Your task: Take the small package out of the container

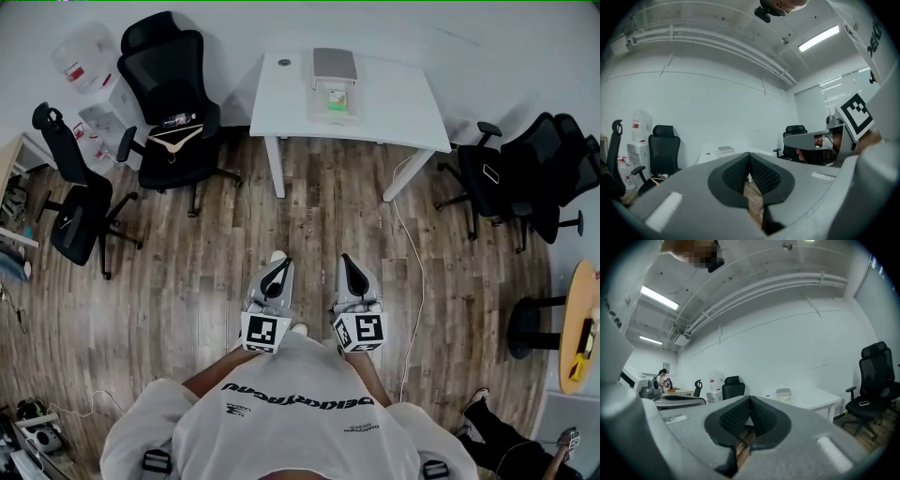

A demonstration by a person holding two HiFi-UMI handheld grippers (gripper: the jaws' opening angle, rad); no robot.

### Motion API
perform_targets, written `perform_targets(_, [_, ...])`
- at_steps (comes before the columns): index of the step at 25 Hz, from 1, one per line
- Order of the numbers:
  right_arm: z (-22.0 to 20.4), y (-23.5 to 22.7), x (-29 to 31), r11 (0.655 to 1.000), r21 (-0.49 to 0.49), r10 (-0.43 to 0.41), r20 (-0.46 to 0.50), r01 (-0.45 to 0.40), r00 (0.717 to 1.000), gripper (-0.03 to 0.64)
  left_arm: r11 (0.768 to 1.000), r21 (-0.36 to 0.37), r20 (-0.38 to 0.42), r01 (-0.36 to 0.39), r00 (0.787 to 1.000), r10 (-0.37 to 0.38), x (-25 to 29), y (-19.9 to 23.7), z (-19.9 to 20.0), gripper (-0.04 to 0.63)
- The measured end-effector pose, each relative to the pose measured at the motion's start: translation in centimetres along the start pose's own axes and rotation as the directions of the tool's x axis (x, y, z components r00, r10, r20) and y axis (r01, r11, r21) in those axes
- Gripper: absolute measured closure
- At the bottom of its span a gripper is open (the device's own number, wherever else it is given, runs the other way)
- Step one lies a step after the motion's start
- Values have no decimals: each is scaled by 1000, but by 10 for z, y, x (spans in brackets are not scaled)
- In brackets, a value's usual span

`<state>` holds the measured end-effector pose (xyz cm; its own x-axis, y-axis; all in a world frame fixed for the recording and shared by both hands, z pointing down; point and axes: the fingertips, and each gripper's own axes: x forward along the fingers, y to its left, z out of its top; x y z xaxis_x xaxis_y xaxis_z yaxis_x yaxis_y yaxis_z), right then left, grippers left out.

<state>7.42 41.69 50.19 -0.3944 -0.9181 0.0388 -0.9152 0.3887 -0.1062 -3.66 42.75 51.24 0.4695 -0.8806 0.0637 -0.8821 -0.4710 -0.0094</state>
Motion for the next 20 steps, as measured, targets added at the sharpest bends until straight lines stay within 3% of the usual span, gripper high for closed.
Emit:
perform_targets(10, [-1,-16,68,1000,-9,3,-12,-3,1000,618,999,-11,18,-33,999,33,56,48,-4,598])
perform_targets(20, [15,-50,177,999,-14,-28,6,28,1000,618,1000,-8,33,-9,999,9,143,113,5,598])
